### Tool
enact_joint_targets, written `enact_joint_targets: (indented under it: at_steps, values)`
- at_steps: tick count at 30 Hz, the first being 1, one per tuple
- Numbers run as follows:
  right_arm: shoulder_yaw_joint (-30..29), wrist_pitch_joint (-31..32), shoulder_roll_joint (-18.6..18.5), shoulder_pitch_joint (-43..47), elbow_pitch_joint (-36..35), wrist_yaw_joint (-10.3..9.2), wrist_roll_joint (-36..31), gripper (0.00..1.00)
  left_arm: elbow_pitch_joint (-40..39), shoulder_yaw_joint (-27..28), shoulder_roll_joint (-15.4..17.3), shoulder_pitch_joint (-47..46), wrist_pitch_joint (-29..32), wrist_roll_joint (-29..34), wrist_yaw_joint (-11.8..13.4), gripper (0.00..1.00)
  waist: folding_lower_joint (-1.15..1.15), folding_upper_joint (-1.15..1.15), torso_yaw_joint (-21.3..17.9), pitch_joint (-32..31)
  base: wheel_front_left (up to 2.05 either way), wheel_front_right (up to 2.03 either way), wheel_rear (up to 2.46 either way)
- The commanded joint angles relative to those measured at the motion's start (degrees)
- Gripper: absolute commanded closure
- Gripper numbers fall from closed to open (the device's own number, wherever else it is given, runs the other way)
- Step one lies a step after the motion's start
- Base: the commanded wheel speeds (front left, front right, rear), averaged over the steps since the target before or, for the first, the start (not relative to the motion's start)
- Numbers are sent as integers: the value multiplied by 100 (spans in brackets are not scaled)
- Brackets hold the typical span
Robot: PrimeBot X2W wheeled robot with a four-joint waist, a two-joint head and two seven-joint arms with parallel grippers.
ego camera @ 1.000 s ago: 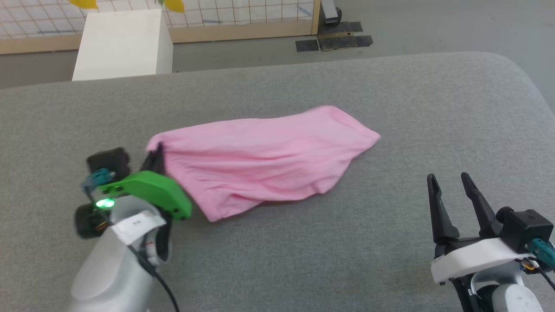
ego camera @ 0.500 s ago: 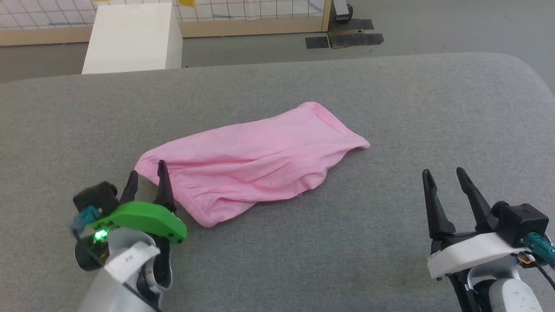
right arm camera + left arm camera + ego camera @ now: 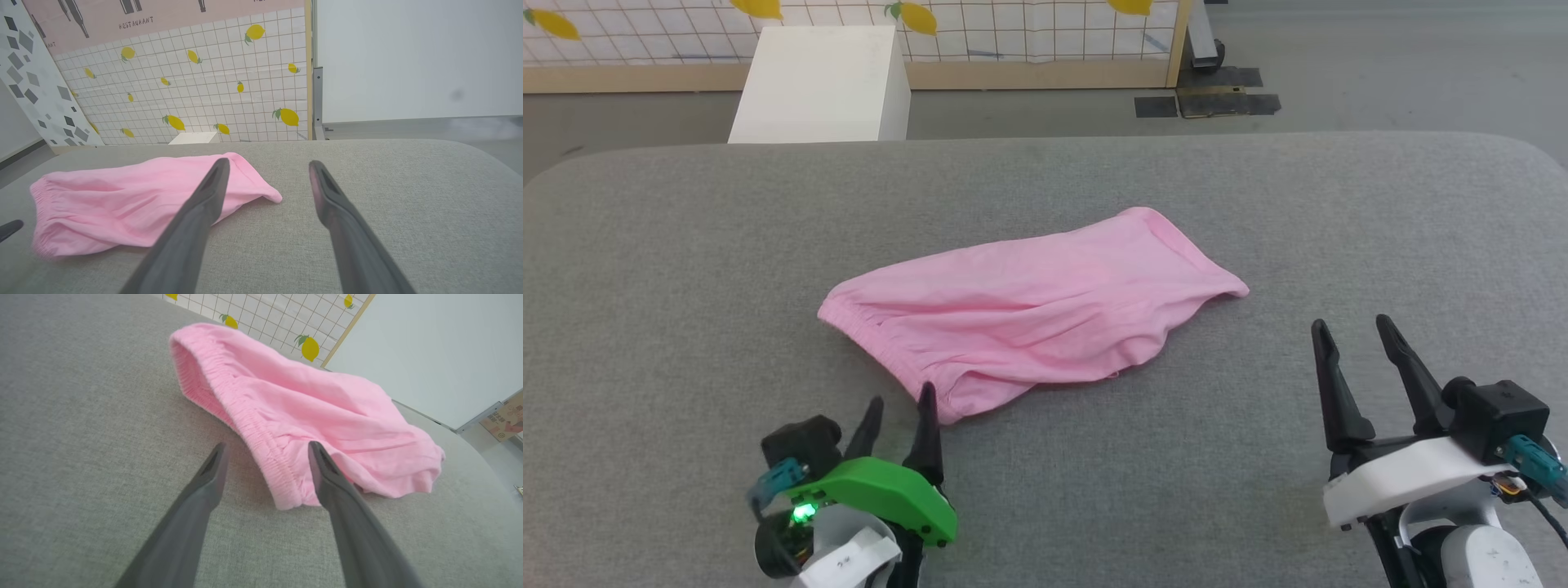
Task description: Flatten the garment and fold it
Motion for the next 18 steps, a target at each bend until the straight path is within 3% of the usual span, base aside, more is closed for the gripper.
enact_joint_targets:
  at_steps: [1,9,10,11,12,18]
  values:
    - [28,15,-3,40,-31,-9,-9,0,107,-26,11,-115,140,-44,-2,0,0,0,11,4,0,0,0]
    - [73,21,-3,37,-31,-9,10,0,481,-178,30,-483,803,-221,-105,0,0,0,-114,59,0,0,0]
    - [58,18,-3,37,-31,-9,8,0,469,-194,41,-512,799,-228,-159,23,0,0,-129,64,0,0,0]
    - [44,15,-3,37,-32,-9,9,0,448,-201,52,-534,770,-228,-207,83,0,0,-138,72,0,0,0]
    - [35,11,-3,36,-34,-9,10,0,429,-215,72,-548,741,-209,-238,100,0,0,-142,78,0,0,0]
    - [-2,-12,-3,40,-37,-9,33,0,167,-89,312,-396,512,-105,-169,100,0,0,-107,101,0,0,0]
